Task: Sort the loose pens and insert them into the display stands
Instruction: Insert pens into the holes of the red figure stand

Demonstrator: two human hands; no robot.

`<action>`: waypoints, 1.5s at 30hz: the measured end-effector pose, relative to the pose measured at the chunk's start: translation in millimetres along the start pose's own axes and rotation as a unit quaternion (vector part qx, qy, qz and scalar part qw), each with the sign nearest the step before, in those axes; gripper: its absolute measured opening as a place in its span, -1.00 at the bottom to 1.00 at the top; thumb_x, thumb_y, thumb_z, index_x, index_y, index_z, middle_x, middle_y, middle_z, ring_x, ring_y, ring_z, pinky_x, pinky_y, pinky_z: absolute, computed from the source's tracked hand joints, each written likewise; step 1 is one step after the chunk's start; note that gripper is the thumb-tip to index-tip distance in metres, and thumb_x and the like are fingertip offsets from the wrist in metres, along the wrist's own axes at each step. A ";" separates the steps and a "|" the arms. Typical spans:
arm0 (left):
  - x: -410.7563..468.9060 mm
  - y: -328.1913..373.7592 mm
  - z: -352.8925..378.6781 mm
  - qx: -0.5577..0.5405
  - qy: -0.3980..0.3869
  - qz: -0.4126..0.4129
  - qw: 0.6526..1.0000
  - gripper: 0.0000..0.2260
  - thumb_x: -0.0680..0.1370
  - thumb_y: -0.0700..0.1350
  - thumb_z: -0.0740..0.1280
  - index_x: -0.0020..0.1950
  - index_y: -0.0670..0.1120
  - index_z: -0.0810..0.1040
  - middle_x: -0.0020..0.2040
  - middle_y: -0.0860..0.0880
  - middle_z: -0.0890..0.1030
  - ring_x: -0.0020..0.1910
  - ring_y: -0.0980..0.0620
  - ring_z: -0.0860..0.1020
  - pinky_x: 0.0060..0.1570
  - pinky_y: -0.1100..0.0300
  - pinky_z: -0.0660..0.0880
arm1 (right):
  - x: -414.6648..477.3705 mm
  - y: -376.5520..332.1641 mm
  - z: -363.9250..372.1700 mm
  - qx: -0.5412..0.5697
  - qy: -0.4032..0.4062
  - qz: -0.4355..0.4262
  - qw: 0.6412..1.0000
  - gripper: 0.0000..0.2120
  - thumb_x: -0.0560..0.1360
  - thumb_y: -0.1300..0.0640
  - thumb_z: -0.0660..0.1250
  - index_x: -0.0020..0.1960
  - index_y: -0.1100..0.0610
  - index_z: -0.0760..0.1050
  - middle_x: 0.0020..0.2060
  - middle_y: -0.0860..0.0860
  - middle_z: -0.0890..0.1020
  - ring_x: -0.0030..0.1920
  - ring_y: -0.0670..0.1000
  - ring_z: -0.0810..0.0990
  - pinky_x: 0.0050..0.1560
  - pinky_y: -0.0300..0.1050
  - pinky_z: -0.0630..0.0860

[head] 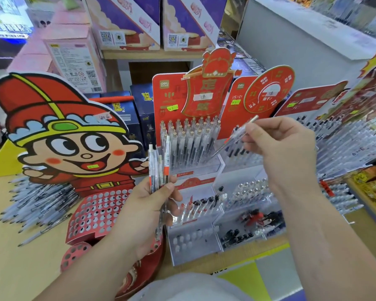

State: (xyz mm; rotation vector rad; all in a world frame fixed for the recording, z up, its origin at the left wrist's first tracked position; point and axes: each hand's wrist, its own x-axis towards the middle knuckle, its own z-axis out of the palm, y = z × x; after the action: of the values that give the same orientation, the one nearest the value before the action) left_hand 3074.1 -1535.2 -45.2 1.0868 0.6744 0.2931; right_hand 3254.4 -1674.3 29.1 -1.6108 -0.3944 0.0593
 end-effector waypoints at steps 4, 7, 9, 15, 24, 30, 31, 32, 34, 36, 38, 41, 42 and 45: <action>-3.1 0.8 0.7 -0.013 -0.001 0.003 1.000 -0.86 0.67 -0.17 0.25 0.18 -0.14 0.56 -0.26 -0.12 0.59 -0.43 0.00 0.46 -0.47 0.15 0.34 | 6.2 10.3 7.1 -0.110 0.031 -0.080 0.990 -0.94 0.49 0.15 0.50 -0.10 0.08 0.62 -0.26 0.02 0.70 -0.22 0.06 0.70 -0.13 0.11 0.67; -6.3 0.4 -0.8 -0.021 -0.004 0.002 1.000 -0.85 0.67 -0.17 0.24 0.18 -0.16 0.56 -0.25 -0.13 0.59 -0.42 0.00 0.45 -0.49 0.18 0.36 | 5.2 18.8 17.5 -0.175 0.035 -0.131 0.975 -0.94 0.50 0.12 0.49 -0.11 0.04 0.61 -0.25 -0.09 0.67 -0.21 -0.10 0.67 -0.11 -0.05 0.65; -7.6 -0.5 -2.1 -0.022 -0.008 0.000 1.000 -0.84 0.67 -0.18 0.24 0.18 -0.17 0.56 -0.23 -0.14 0.58 -0.42 0.01 0.46 -0.50 0.19 0.37 | 4.1 23.6 24.0 -0.199 0.034 -0.163 0.966 -0.95 0.51 0.13 0.48 -0.09 0.06 0.61 -0.25 -0.15 0.65 -0.22 -0.18 0.63 -0.13 -0.20 0.61; -7.9 -2.8 -3.6 -0.017 -0.016 -0.001 1.000 -0.84 0.67 -0.18 0.23 0.18 -0.17 0.56 -0.21 -0.15 0.59 -0.41 0.00 0.46 -0.48 0.18 0.37 | 3.6 34.1 33.6 -0.238 0.021 -0.189 0.952 -0.92 0.51 0.11 0.47 -0.12 0.01 0.58 -0.29 -0.24 0.59 -0.25 -0.21 0.61 -0.19 -0.35 0.53; -7.5 -2.4 -4.1 -0.022 -0.019 -0.001 1.000 -0.84 0.67 -0.19 0.22 0.17 -0.16 0.56 -0.25 -0.13 0.58 -0.42 0.01 0.46 -0.49 0.18 0.38 | 1.8 43.5 48.3 -0.305 0.011 -0.216 0.928 -0.95 0.51 0.15 0.45 -0.11 0.09 0.60 -0.33 -0.20 0.55 -0.31 -0.18 0.55 -0.23 -0.28 0.51; -9.1 -2.7 -4.1 -0.015 -0.024 -0.002 1.000 -0.84 0.67 -0.18 0.23 0.17 -0.13 0.58 -0.23 -0.14 0.59 -0.40 0.00 0.47 -0.45 0.16 0.38 | 3.0 54.8 49.5 -0.358 0.014 -0.239 0.903 -0.95 0.51 0.15 0.45 -0.13 0.06 0.61 -0.31 -0.14 0.63 -0.33 -0.16 0.53 -0.31 -0.21 0.52; -9.4 -2.6 -4.0 -0.016 -0.026 -0.003 1.000 -0.84 0.67 -0.18 0.23 0.17 -0.14 0.58 -0.23 -0.14 0.59 -0.40 0.00 0.47 -0.46 0.16 0.38 | 3.2 56.0 49.5 -0.357 0.013 -0.241 0.902 -0.94 0.52 0.15 0.44 -0.13 0.07 0.60 -0.31 -0.12 0.64 -0.33 -0.14 0.55 -0.31 -0.19 0.52; -9.3 -2.8 -4.1 -0.017 -0.029 -0.004 0.999 -0.84 0.67 -0.19 0.23 0.17 -0.14 0.57 -0.23 -0.13 0.60 -0.41 0.00 0.47 -0.46 0.16 0.37 | 3.7 56.6 49.4 -0.355 0.012 -0.242 0.903 -0.94 0.52 0.16 0.43 -0.14 0.08 0.60 -0.31 -0.11 0.64 -0.33 -0.12 0.56 -0.32 -0.17 0.53; -9.8 -1.9 -3.9 -0.018 -0.038 -0.006 0.999 -0.83 0.67 -0.19 0.22 0.18 -0.14 0.57 -0.23 -0.13 0.60 -0.41 -0.01 0.47 -0.46 0.16 0.37 | 4.1 55.8 48.8 -0.355 0.006 -0.235 0.905 -0.93 0.53 0.15 0.43 -0.14 0.08 0.59 -0.31 -0.11 0.64 -0.32 -0.11 0.57 -0.31 -0.13 0.54; -9.7 -1.0 -3.1 -0.016 -0.048 -0.006 0.999 -0.83 0.67 -0.19 0.22 0.18 -0.14 0.57 -0.22 -0.14 0.60 -0.42 -0.01 0.47 -0.46 0.15 0.37 | 3.2 53.9 47.6 -0.355 -0.006 -0.229 0.907 -0.94 0.53 0.13 0.42 -0.12 0.07 0.59 -0.30 -0.15 0.61 -0.32 -0.14 0.55 -0.29 -0.14 0.55; -9.7 0.0 -2.1 -0.013 -0.055 -0.005 0.998 -0.83 0.67 -0.19 0.22 0.18 -0.14 0.57 -0.22 -0.15 0.60 -0.42 -0.01 0.47 -0.46 0.15 0.36 | 0.1 50.1 44.9 -0.348 -0.012 -0.226 0.910 -0.95 0.54 0.09 0.42 -0.09 0.04 0.61 -0.30 -0.20 0.59 -0.31 -0.16 0.56 -0.27 -0.17 0.56; -9.2 0.9 -0.8 -0.006 -0.070 -0.002 0.998 -0.83 0.66 -0.18 0.23 0.17 -0.14 0.59 -0.22 -0.14 0.60 -0.43 0.00 0.47 -0.46 0.15 0.33 | -10.1 37.5 37.5 -0.310 -0.013 -0.219 0.925 -0.92 0.55 0.07 0.42 -0.12 0.02 0.62 -0.34 -0.23 0.57 -0.33 -0.16 0.58 -0.29 -0.29 0.49; -9.2 1.0 0.1 -0.003 -0.078 0.000 0.997 -0.83 0.66 -0.19 0.23 0.16 -0.14 0.59 -0.22 -0.14 0.60 -0.43 0.00 0.46 -0.46 0.16 0.32 | -15.5 32.1 35.3 -0.286 -0.027 -0.205 0.936 -0.91 0.56 0.08 0.42 -0.13 0.02 0.61 -0.34 -0.23 0.58 -0.32 -0.15 0.59 -0.29 -0.32 0.48; -8.7 0.6 4.6 0.009 -0.109 0.001 0.994 -0.85 0.66 -0.19 0.25 0.15 -0.17 0.58 -0.24 -0.16 0.58 -0.47 -0.01 0.42 -0.51 0.21 0.27 | -31.5 16.1 31.1 -0.151 -0.115 -0.082 0.978 -0.97 0.54 0.11 0.44 -0.07 0.00 0.63 -0.29 -0.10 0.65 -0.27 -0.05 0.66 -0.29 -0.24 0.55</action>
State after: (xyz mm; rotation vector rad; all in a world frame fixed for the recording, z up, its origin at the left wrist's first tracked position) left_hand 3070.4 -1542.8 -40.2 1.1182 0.4825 0.1663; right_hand 3219.8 -1653.9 4.4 -1.8702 -0.7427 0.0636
